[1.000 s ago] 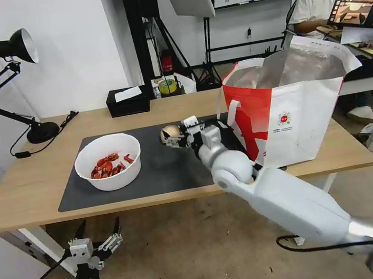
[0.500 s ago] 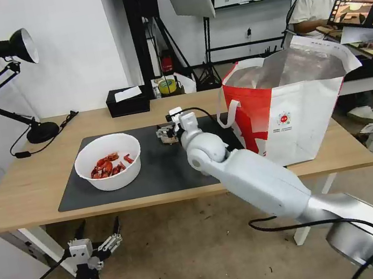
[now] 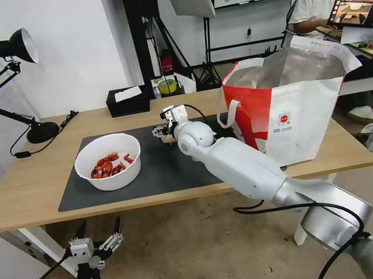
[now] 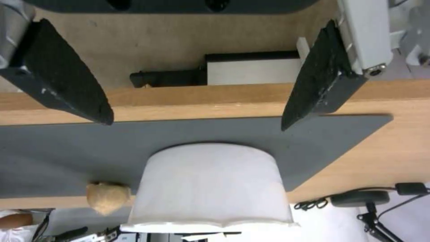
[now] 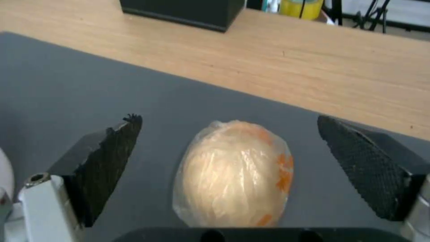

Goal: Pick up the trash from the table and place it into the takeout bag.

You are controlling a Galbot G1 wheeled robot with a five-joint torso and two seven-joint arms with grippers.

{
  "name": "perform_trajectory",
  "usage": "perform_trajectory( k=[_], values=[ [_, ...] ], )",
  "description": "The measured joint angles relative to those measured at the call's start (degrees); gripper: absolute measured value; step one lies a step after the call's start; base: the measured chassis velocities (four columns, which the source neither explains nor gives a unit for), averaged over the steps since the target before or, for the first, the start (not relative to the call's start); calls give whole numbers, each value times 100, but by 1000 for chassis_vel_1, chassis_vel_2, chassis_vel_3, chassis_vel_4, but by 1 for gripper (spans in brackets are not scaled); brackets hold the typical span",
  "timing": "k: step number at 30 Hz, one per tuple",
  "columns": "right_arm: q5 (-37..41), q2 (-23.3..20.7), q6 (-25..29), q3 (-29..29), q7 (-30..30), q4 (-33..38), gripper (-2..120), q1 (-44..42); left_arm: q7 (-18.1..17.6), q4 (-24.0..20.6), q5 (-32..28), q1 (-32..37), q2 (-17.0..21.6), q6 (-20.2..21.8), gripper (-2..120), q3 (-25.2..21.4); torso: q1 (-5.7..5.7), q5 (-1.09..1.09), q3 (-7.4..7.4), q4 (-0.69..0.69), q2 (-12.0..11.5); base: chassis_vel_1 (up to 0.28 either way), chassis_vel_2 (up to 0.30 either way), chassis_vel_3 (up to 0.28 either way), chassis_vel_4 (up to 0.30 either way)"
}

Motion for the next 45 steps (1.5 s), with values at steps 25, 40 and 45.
perform_trajectory(
  k=[25, 40, 45],
  values=[
    [-250, 185, -224, 153, -395, -504, 100, -25, 4, -9, 13, 50, -47, -1, 100, -10, 0, 0, 0, 0, 1, 0, 0, 0, 0],
    [-281, 198, -200, 299, -547, -691, 100, -75, 6, 3, 20, 49, -53, -9, 100, 11, 0, 0, -1, 0, 0, 0, 0, 0, 0],
    [-293, 199, -156, 357, -601, -802, 80, -88, 7, 3, 21, 44, -39, -9, 100, 25, 0, 1, 0, 0, 0, 0, 0, 0, 0]
  ],
)
